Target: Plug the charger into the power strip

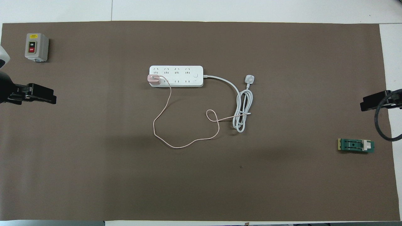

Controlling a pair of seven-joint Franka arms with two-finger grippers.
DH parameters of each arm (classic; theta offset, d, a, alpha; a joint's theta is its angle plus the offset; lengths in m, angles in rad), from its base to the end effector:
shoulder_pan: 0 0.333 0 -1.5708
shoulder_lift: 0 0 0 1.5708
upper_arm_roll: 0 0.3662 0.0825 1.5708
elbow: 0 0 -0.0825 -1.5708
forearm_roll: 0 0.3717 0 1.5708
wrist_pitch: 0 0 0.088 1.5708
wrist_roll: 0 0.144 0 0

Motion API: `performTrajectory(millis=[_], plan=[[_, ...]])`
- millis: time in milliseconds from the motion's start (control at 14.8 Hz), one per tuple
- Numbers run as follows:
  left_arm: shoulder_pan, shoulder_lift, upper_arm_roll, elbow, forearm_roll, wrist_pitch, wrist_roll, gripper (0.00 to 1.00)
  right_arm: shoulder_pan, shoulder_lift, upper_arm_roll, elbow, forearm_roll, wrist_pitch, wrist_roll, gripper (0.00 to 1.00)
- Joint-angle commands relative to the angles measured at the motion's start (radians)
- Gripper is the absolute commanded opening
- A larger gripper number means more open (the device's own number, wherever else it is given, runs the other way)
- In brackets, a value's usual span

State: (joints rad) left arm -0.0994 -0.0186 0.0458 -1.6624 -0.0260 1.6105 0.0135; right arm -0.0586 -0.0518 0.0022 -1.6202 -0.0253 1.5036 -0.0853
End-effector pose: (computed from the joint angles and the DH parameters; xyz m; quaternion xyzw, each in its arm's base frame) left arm 0.5346 -0.0321 0.6090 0.9992 -0.0328 -0.0169 0.0131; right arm 0.5124 -0.0327 0.6370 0.9993 0.0140 -0.0332 0.0104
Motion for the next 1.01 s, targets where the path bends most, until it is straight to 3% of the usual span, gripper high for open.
performTrajectory(millis=[0,203,945], plan=[[-0.022,-0.004,0.008,-0.007,0.021,0.003,-0.02,1.0,-0.014,-0.019,0.009,-0.018,0.008,-0.006,-0.021,1.0],[-0.029,-0.003,0.008,-0.008,0.081,0.003,-0.02,1.0,-0.014,-0.02,0.009,-0.018,0.007,-0.006,-0.021,1.0],[-0.028,-0.008,0.005,-0.003,0.07,0.002,-0.056,1.0,-0.014,-0.02,0.009,-0.018,0.007,-0.006,-0.021,1.0]])
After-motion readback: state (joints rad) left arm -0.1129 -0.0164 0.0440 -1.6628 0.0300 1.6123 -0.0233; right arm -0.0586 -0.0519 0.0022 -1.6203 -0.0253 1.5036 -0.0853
